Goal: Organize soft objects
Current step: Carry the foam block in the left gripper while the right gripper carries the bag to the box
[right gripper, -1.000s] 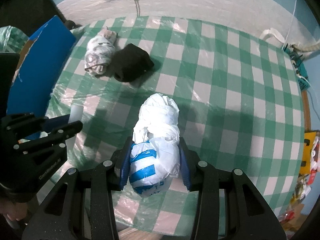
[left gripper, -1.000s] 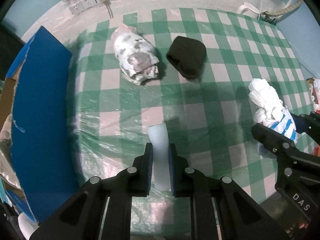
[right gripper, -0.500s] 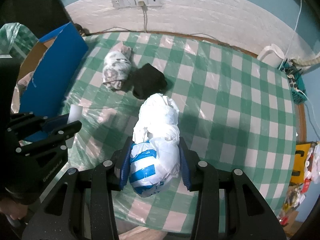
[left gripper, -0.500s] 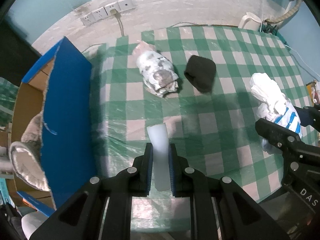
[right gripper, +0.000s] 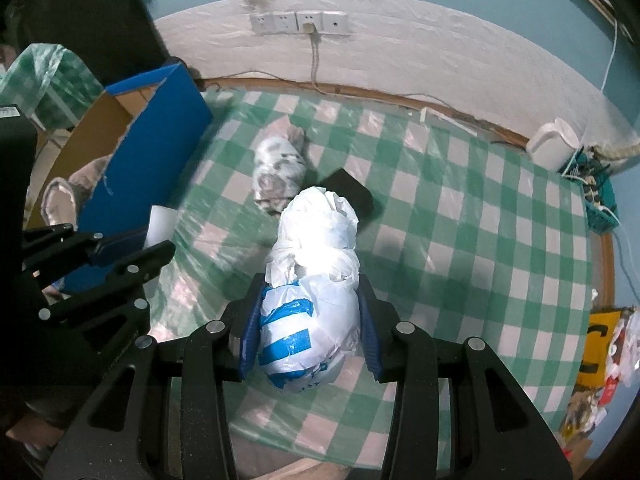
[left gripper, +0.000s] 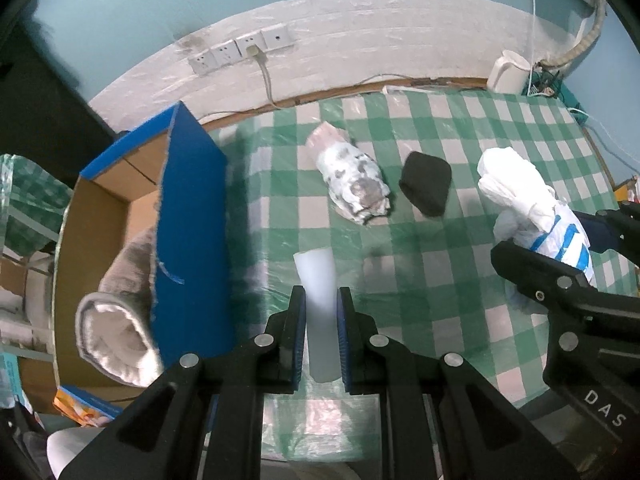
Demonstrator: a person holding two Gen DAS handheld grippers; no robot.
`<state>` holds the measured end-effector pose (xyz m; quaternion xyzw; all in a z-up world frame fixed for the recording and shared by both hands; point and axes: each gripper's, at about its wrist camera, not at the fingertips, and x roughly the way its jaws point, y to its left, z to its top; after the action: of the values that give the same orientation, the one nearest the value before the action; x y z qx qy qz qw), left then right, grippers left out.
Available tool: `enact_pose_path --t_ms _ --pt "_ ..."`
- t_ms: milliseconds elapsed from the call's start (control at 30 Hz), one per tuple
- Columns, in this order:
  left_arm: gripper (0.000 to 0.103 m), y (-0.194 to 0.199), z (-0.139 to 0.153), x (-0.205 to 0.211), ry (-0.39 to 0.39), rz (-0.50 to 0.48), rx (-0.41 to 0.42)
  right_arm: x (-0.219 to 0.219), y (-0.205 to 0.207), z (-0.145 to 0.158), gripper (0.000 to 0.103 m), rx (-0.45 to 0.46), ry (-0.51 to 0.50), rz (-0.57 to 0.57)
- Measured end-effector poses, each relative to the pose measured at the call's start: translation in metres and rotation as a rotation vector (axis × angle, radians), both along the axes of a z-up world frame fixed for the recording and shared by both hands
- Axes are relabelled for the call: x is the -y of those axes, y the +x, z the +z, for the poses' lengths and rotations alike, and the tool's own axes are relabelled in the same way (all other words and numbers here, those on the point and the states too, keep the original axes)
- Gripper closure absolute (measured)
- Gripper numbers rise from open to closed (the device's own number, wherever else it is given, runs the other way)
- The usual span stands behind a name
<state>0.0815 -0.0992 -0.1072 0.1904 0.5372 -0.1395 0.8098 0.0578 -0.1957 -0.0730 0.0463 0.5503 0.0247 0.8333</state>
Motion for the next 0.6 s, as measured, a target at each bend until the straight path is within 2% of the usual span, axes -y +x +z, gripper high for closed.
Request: enact_pose_path --t_ms 200,600 --pt "0.088 0.004 0.012 -0.014 -0.002 0.019 0.037 -0.015 0.009 0.013 0.061 0.026 0.002 0.019" --pt "0.088 0.019 0.040 -0.058 -0.056 0.092 0.073 -0.051 0.030 0.029 0.061 0.055 0.018 0.084"
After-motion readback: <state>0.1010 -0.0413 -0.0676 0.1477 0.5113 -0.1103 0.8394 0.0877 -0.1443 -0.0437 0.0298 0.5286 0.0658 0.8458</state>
